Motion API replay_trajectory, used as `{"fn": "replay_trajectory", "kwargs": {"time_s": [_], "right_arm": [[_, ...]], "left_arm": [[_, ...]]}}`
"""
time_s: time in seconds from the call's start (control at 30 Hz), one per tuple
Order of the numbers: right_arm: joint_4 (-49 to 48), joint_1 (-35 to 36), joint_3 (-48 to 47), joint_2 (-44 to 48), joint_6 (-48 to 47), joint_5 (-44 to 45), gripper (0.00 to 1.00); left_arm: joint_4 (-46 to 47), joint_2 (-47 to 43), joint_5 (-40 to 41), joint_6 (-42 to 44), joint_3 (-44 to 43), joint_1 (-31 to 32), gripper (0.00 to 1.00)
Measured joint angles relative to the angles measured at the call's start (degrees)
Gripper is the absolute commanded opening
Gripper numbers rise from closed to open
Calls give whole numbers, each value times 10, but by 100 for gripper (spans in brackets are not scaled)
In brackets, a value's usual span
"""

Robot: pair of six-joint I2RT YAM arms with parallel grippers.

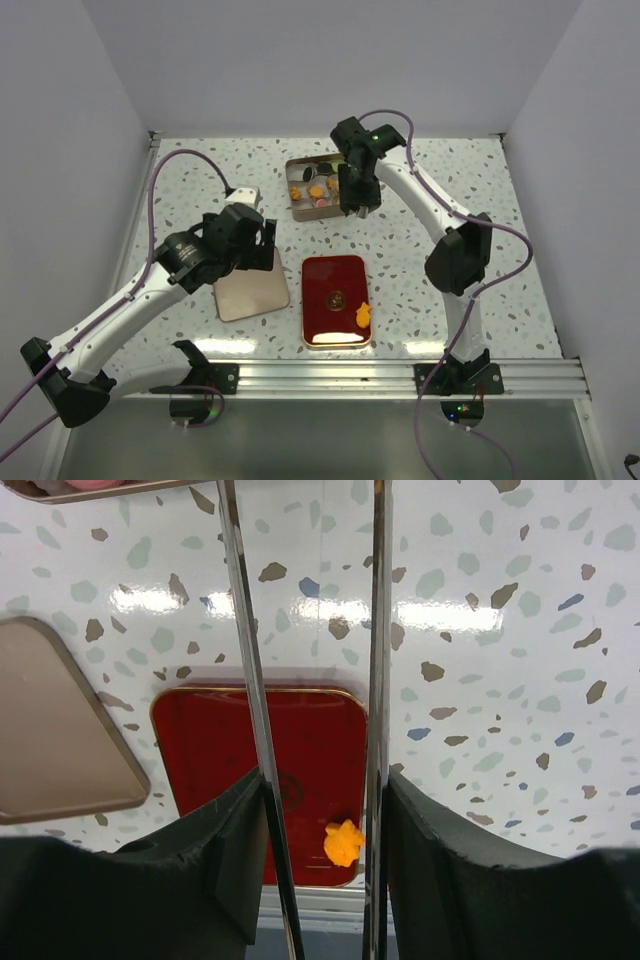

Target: Pack the cookies

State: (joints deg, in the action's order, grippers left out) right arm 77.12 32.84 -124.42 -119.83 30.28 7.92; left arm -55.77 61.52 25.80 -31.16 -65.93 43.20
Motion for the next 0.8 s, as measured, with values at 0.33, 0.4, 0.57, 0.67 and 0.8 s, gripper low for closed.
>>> {"fn": "replay_trajectory", "kwargs": {"time_s": [0.33,0.4,0.57,0.67,0.8], "right_arm": [[-23,-71,85,67,-21,-1,48],[-35,-98,118,86,-23,2,48],[-67,-160,194,112,-30,1,47],[-88,-177,238,117,-33,0,46],[-122,-183,301,119,-35,-1,45]], "left_arm": [[0,3,0,-13,-14,0,100],[0,3,0,-13,-15,0,100],[0,3,0,-15,-15,0,100],[-1,3,1,-23,-15,0,100],[-2,3,0,-27,-15,0,100]]}}
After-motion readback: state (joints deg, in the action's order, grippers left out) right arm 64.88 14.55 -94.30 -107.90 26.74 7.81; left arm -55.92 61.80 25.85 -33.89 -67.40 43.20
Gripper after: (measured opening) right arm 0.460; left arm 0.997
